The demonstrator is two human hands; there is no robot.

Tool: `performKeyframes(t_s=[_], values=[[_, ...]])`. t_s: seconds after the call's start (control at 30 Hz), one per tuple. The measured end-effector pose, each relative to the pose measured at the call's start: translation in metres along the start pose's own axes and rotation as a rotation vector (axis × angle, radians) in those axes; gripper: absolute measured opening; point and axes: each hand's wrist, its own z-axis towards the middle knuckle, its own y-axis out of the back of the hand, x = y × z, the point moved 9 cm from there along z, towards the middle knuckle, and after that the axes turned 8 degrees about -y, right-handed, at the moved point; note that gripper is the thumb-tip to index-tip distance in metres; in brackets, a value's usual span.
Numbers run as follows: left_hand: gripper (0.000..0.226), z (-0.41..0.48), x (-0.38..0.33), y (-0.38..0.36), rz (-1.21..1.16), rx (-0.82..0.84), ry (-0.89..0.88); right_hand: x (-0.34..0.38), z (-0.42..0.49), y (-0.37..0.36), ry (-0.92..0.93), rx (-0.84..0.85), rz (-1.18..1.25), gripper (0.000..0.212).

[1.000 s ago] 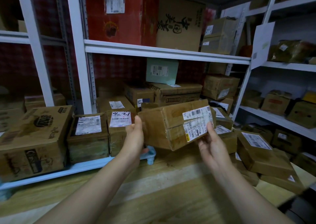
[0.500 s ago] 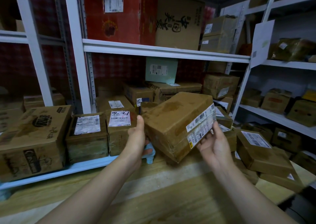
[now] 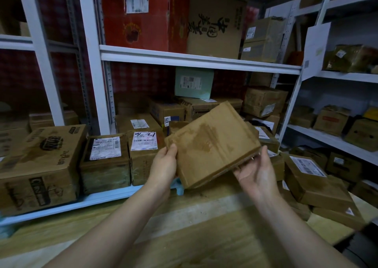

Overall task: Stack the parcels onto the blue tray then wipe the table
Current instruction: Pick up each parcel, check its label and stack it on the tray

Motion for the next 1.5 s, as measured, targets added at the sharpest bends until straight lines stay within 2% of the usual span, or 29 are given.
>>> performKeyframes(t_s=[0.37,0.63,0.8,0.97,1.07,1.17,1.3,1.5], values=[[0.036,-0.007,-0.012,-0.003,-0.023,0.018,-0.070,-0.001,-0.007,0.018,-0.126,-0.039,0.040,0.030],[0.048,-0.012,-0.021,-0.020,0.009,0.051,-0.159,0.005,-0.022,0.008,-0.112,0.014,-0.031,0.036],[0.044,-0.013,-0.025,-0.021,-0.031,0.053,-0.187,0.001,-0.023,0.008,-0.160,-0.008,-0.066,0.035],[0.055,-0.012,-0.026,-0.017,-0.041,0.037,-0.215,-0.005,-0.021,0.016,-0.209,-0.054,-0.090,0.053],[0.055,-0.009,-0.026,-0.016,-0.020,0.059,-0.224,-0.006,-0.022,0.017,-0.215,-0.063,-0.061,0.051],[0.048,-0.008,-0.029,-0.018,-0.052,0.071,-0.252,-0.005,-0.020,0.019,-0.195,-0.051,0.001,0.053],[0.048,-0.007,-0.032,-0.011,-0.104,-0.039,-0.296,0.000,-0.021,0.016,-0.161,-0.026,0.050,0.047],[0.013,-0.005,-0.035,-0.008,-0.031,-0.094,-0.372,-0.003,-0.023,0.008,-0.209,0.078,0.010,0.042]])
